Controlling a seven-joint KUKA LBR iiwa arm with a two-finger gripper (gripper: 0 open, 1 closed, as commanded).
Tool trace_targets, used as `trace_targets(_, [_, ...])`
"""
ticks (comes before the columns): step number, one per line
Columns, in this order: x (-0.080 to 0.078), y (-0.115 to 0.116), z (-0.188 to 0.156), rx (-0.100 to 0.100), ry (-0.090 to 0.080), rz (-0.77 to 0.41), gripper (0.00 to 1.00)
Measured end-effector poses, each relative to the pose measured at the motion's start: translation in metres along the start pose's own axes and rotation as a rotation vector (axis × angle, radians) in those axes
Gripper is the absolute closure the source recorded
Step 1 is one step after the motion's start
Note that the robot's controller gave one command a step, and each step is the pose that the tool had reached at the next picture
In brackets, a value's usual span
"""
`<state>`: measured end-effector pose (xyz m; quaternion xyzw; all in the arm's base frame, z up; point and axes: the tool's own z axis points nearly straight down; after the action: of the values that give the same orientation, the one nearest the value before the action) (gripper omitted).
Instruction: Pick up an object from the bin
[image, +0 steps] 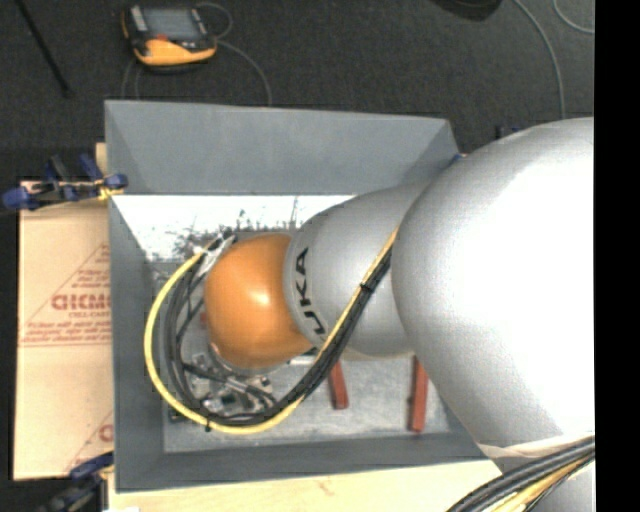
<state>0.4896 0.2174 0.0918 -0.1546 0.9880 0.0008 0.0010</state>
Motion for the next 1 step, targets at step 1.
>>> trace_targets(1, [-0.0114,-0.0018,-0.0255,0.001,0.001,-0.024,1.0])
